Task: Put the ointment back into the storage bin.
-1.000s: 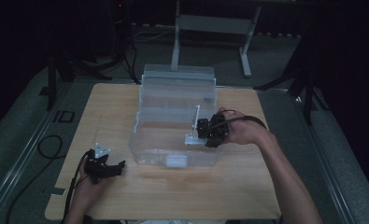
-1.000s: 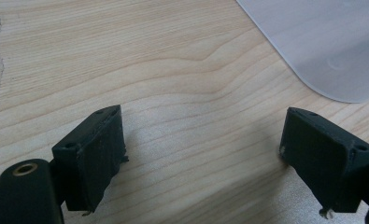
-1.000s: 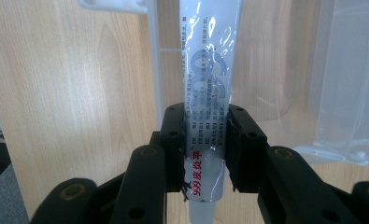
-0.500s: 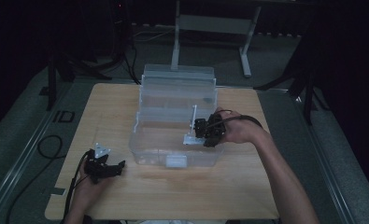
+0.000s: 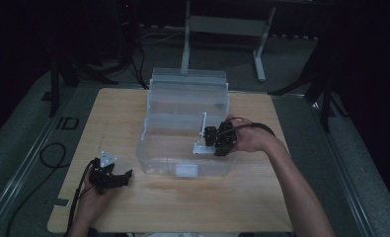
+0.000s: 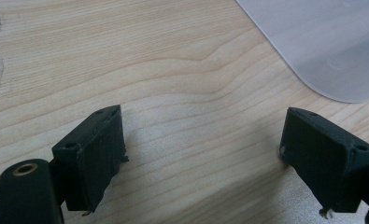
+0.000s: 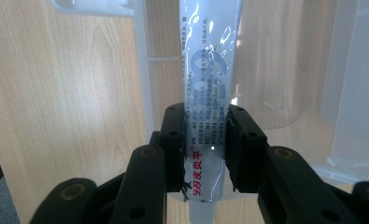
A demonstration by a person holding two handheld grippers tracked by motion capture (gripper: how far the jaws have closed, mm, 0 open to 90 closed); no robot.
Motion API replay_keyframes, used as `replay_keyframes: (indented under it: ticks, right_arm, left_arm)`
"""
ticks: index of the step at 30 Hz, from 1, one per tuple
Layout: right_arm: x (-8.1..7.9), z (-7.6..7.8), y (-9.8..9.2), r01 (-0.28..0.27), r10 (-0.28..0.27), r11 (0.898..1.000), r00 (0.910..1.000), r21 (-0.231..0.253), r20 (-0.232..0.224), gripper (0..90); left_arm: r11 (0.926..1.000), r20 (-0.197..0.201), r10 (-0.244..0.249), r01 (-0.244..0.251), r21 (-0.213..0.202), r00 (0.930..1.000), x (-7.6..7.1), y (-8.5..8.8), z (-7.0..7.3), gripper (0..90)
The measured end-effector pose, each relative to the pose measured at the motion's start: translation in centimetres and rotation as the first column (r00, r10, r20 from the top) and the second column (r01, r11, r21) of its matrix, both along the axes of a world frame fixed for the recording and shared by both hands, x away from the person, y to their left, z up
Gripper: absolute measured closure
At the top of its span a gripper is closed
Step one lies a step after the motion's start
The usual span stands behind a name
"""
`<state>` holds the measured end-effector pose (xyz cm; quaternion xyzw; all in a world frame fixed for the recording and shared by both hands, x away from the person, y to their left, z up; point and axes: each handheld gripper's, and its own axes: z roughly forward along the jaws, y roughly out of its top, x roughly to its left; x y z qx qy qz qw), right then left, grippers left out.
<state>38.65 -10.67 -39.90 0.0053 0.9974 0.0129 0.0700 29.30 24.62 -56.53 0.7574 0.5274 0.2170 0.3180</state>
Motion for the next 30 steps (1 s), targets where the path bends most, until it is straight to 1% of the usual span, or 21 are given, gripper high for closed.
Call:
replay_keyframes:
  ticks: [8, 10, 11, 12, 13, 14, 16, 20, 23, 24, 29, 30]
  right_arm:
    - [0.2, -0.1, 0.1, 0.001, -0.001, 1.0, 1.0, 0.005, -0.001, 70.2]
    - [0.2, -0.1, 0.1, 0.011, -0.011, 1.0, 0.9999, 0.0, -0.003, 69.5]
    - [0.3, -0.2, 0.0, 0.013, -0.013, 1.0, 0.9999, -0.002, -0.002, 63.8]
    - [0.4, -0.2, -0.2, 0.024, -0.024, 1.0, 0.9997, 0.003, 0.011, 56.3]
    - [0.5, -0.1, -0.3, 0.025, -0.026, 1.0, 0.9995, 0.009, 0.021, 55.3]
    - [0.5, 0.1, -0.5, 0.036, -0.036, 0.999, 0.999, 0.015, 0.027, 55.2]
    - [0.5, 0.5, -0.8, 0.039, -0.04, 0.999, 0.9984, 0.029, 0.04, 54.4]
    - [0.6, 1.1, -1.6, 0.057, -0.06, 0.998, 0.9962, 0.039, 0.064, 52.7]
    - [0.5, 1.2, -1.9, 0.065, -0.067, 0.997, 0.9952, 0.037, 0.071, 51.9]
    - [0.4, 1.3, -2.3, 0.068, -0.07, 0.997, 0.9944, 0.03, 0.079, 51.5]
    - [-0.1, 1.4, -2.8, 0.071, -0.073, 0.997, 0.9942, 0.024, 0.079, 51.2]
    - [-0.3, 1.5, -3.2, 0.073, -0.074, 0.997, 0.9939, 0.021, 0.082, 51.1]
  left_arm:
    - [1.0, 0.0, 0.0, 0.0, 0.0, 1.0, 0.0, 0.0, 0.0, 14.4]
    - [1.0, 0.0, 0.0, 0.0, 0.0, 1.0, 0.0, 0.0, 0.0, 14.4]
    - [1.0, -0.001, 0.0, 0.0, 0.0, 1.0, 0.0, 0.0, 0.0, 14.4]
    - [1.0, -0.001, 0.0, 0.0, 0.0, 1.0, 0.0, 0.0, 0.0, 14.4]
    - [1.0, -0.001, 0.0, 0.0, 0.0, 1.0, 0.0, 0.0, 0.0, 14.4]
    - [1.0, 0.0, -0.001, 0.001, -0.001, 1.0, 0.0, 0.0, 0.0, 14.4]
    - [1.0, -0.002, -0.002, 0.002, 0.0, 1.0, 0.0, 0.0, 0.0, 14.4]
    - [1.0, -0.002, -0.002, 0.002, 0.0, 1.0, 0.0, 0.0, 0.0, 14.5]
    - [1.0, -0.002, -0.002, 0.002, 0.0, 1.0, 0.0, 0.0, 0.0, 14.4]
    - [1.0, -0.002, -0.002, 0.002, 0.0, 1.0, 0.0, 0.0, 0.0, 14.4]
    - [1.0, -0.001, -0.002, 0.002, 0.0, 1.0, 0.0, 0.0, 0.0, 14.4]
    - [1.0, -0.002, -0.002, 0.002, 0.0, 1.0, 0.0, 0.0, 0.0, 14.4]
